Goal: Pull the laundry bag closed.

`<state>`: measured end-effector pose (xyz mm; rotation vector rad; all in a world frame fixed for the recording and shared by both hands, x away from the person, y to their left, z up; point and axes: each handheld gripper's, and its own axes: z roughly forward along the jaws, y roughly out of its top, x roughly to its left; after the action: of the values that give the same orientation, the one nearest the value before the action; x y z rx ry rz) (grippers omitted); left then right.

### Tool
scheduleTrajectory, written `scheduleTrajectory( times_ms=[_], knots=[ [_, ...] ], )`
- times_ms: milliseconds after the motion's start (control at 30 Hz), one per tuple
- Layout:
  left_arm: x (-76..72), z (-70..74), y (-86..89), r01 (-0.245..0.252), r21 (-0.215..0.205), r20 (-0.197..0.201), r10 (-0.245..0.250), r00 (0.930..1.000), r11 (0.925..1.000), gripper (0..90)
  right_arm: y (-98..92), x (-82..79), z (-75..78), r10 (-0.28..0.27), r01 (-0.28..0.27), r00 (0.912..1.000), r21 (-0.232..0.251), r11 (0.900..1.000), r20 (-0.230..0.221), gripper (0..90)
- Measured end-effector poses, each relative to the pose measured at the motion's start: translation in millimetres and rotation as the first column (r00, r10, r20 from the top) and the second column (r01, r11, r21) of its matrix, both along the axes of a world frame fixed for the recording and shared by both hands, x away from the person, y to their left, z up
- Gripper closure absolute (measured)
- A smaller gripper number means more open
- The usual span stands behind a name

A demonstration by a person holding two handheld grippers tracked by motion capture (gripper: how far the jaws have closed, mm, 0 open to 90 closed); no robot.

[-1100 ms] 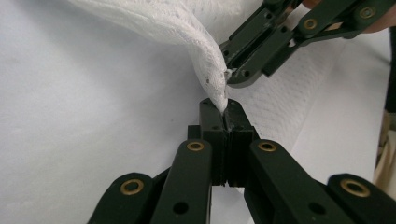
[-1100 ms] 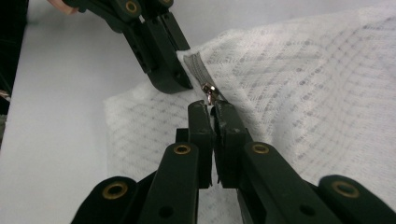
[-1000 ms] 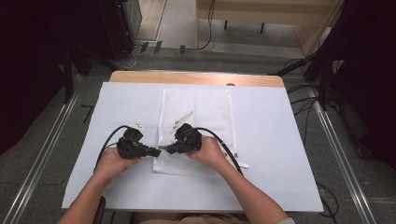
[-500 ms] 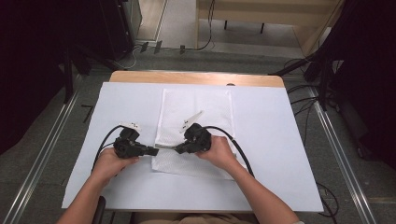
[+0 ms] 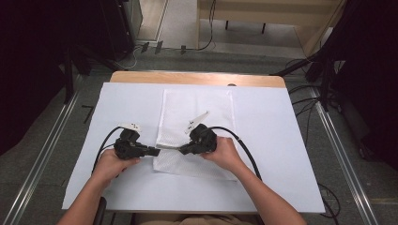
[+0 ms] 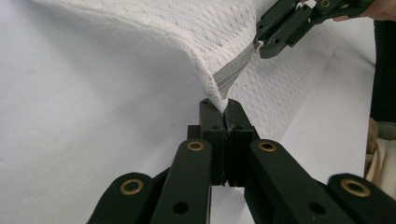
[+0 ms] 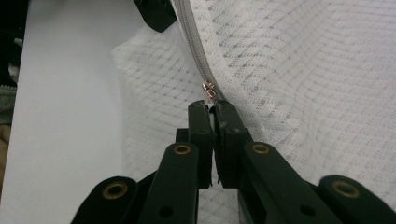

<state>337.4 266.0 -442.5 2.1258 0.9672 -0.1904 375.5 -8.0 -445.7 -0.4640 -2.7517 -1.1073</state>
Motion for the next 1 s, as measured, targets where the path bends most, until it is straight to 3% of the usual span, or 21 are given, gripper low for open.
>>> scheduleTrajectory(
  times_ms=[167, 533, 1000],
  knots=[
    [-0.3, 0.6, 1.9, -0.004, -0.013, 0.007, 0.004, 1.0000, 0.9999, 89.9, -5.2, -2.1, 2.2, -0.002, 0.002, 0.9998, 0.006, 1.000, 0.020, 88.8],
    [-0.5, 0.0, 1.7, -0.001, -0.001, 0.000, 0.001, 1.0000, 1.0000, 89.9, -13.8, -1.2, 0.0, -0.014, 0.014, 0.9999, -0.009, 1.000, 0.009, 88.8],
    [-0.1, 0.2, 2.7, -0.002, -0.017, -0.008, 0.001, 1.0000, 0.9998, 89.9, -22.9, -1.0, 0.3, -0.021, 0.021, 0.9998, -0.017, 1.000, 0.004, 88.8]
  ],
)
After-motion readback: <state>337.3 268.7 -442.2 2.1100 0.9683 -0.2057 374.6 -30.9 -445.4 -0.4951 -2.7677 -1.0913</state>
